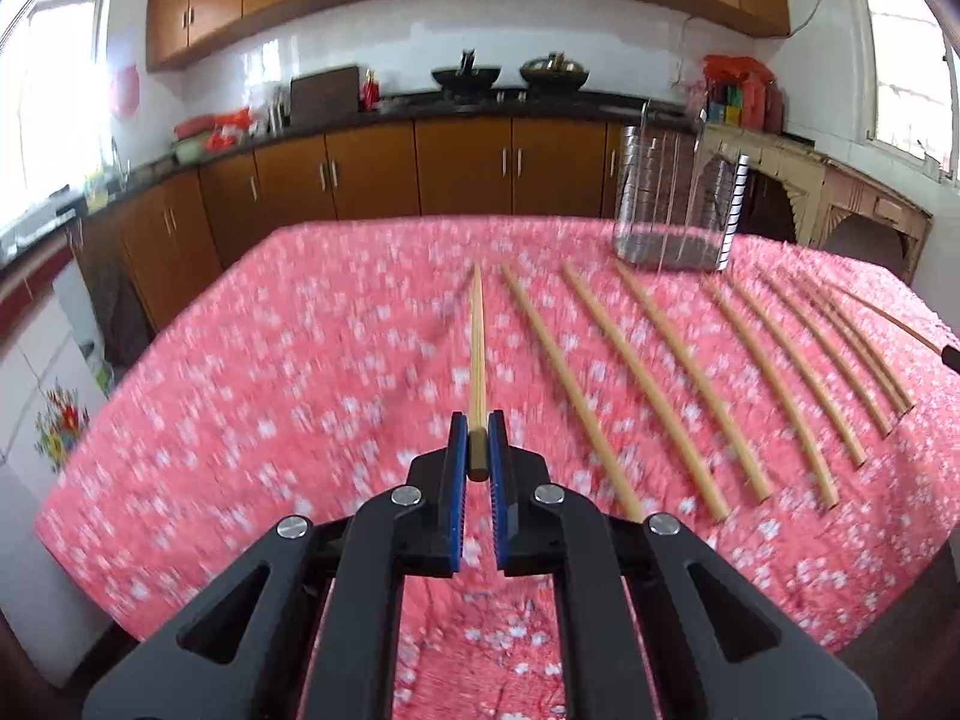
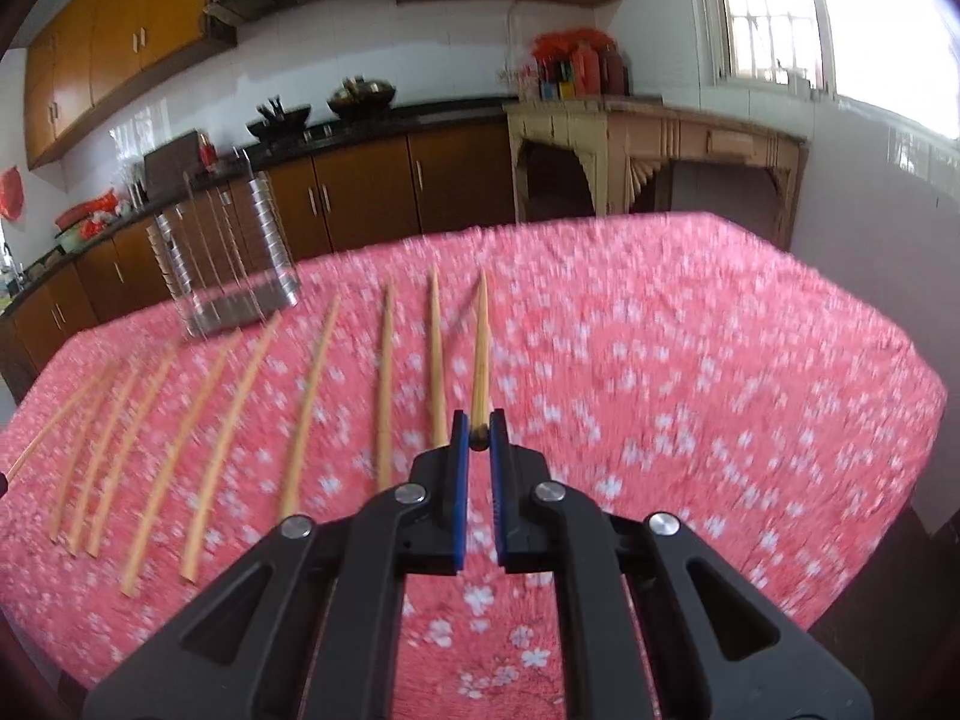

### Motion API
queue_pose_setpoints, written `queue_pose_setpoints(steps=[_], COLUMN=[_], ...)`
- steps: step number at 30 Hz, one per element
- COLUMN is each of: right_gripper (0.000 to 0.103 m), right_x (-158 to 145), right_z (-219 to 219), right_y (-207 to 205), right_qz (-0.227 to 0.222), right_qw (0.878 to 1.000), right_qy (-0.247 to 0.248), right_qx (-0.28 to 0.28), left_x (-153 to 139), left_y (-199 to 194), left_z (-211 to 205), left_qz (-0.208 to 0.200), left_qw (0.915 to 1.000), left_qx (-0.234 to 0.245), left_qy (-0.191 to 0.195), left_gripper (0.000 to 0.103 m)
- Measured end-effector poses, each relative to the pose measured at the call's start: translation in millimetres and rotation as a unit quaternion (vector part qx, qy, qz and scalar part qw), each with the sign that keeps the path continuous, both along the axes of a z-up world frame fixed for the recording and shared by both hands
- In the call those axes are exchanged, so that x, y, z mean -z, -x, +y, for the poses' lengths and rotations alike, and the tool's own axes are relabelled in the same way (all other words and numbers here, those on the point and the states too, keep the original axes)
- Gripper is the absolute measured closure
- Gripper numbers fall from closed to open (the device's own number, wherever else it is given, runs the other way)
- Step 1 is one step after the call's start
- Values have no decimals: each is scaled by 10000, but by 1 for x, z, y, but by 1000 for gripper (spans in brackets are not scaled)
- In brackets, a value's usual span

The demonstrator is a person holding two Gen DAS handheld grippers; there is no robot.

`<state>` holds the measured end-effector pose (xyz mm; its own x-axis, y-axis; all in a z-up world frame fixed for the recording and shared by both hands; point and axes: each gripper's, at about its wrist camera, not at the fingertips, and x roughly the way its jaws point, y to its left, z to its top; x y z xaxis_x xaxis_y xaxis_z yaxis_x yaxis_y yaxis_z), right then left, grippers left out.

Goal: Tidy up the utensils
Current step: 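Lift both held chopsticks and carry them over the wire utensil holder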

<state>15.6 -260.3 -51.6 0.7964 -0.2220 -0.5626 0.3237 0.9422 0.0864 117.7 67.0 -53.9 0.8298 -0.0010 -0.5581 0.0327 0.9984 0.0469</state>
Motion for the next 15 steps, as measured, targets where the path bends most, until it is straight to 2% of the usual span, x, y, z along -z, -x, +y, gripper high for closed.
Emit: queue_pose_setpoints(steps=[7, 15], right_gripper=[95, 95], right_x=[-41, -83], right_z=[2, 0], right_y=[-1, -24], right_qz=[-463, -813], right_qw=[9987, 9962], right_qy=[173, 246], right_qx=[-82, -177], left_x=[-48, -88], left_y=[-8, -35], left_z=[2, 1], left_qz=[-476, -810], left_qw=[9988, 9965], left_qx=[108, 205], left_qy=[18, 50], left_gripper=[96, 96])
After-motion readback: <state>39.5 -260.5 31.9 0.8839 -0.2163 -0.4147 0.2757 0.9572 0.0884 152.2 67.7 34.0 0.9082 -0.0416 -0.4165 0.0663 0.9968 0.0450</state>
